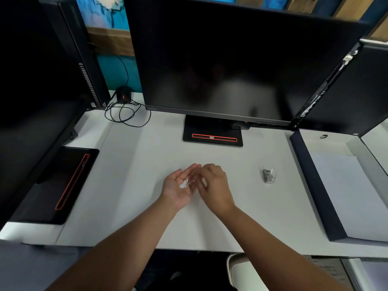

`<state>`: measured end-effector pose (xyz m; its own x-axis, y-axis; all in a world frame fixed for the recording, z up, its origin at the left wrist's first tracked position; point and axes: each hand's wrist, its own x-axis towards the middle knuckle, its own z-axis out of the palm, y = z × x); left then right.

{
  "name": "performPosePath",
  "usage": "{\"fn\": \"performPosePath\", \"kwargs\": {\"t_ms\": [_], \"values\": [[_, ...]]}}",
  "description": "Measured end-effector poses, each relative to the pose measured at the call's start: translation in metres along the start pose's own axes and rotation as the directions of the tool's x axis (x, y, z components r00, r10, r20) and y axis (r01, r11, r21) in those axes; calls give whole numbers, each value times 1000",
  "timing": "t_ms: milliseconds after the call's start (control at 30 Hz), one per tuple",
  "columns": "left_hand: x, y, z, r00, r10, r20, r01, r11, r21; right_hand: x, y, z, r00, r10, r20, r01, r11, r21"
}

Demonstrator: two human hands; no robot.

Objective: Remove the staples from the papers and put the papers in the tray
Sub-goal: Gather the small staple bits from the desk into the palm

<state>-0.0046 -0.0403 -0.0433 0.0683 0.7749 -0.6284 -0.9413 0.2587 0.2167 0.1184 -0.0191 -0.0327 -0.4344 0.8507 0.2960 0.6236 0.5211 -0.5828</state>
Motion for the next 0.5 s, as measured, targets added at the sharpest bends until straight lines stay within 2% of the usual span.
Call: {"fn": "performPosePath", "kwargs": {"t_ms": [67,233,367,500], "values": [[0,3,0,1000,16,19,-15,999,-43,0,14,-4,992,125,-25,-123,991,52],[-1,9,-1,999,27,33,-26,999,-42,-12,51,-13,939,329,101,-325,944,-54],[1,9,0,999,25,34,-24,999,-40,-24,65,-11,893,417,167,-391,905,-169],[2,9,2,999,23,43,-22,999,-41,-28,69,-7,887,435,153,-413,897,-154]]}}
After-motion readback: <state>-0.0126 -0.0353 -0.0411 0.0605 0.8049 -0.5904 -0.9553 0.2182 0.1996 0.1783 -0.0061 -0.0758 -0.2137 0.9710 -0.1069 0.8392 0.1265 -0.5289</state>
